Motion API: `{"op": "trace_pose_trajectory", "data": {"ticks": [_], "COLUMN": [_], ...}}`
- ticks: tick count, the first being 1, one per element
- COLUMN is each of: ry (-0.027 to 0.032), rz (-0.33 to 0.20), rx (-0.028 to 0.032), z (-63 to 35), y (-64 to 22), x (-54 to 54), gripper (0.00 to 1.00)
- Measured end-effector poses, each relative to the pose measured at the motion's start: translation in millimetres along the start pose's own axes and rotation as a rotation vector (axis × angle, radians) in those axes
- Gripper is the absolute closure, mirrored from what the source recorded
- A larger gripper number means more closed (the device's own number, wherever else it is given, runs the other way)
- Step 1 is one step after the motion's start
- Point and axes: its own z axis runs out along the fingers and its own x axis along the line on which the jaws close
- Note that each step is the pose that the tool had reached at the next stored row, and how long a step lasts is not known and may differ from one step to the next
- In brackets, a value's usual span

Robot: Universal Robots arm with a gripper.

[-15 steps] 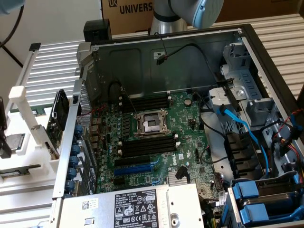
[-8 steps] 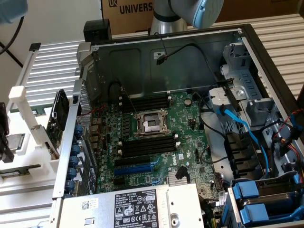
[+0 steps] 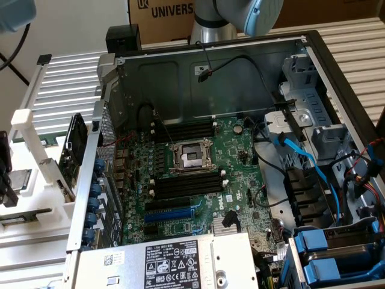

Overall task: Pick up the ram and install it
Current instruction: 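Pick up the ram and move it above insertion slot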

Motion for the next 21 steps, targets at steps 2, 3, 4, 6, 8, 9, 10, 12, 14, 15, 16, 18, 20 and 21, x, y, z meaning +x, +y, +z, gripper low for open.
{"op": "trace_pose_trajectory", "data": {"ticks": [2, 3, 4, 6, 8, 9, 10, 12, 14, 15, 16, 18, 20, 21], "ry": [0.0000, 0.0000, 0.0000, 0.0000, 0.0000, 0.0000, 0.0000, 0.0000, 0.0000, 0.0000, 0.0000, 0.0000, 0.0000, 0.0000], "rz": [0.000, 0.000, 0.000, 0.000, 0.000, 0.000, 0.000, 0.000, 0.000, 0.000, 0.000, 0.000, 0.000, 0.000], "rx": [0.0000, 0.0000, 0.0000, 0.0000, 0.0000, 0.0000, 0.0000, 0.0000, 0.0000, -0.0001, 0.0000, -0.0001, -0.0001, 0.0000], "z": [0.0, 0.0, 0.0, 0.0, 0.0, 0.0, 0.0, 0.0, 0.0, 0.0, 0.0, 0.0, 0.0, 0.0], "y": [0.0, 0.0, 0.0, 0.0, 0.0, 0.0, 0.0, 0.0, 0.0, 0.0, 0.0, 0.0, 0.0, 0.0], "x": [0.0, 0.0, 0.0, 0.0, 0.0, 0.0, 0.0, 0.0, 0.0, 0.0, 0.0, 0.0, 0.0, 0.0], "gripper": [0.89, 0.89, 0.89, 0.89, 0.89, 0.89, 0.82, 0.82, 0.82, 0.82, 0.82, 0.82, 0.82, 0.82]}}
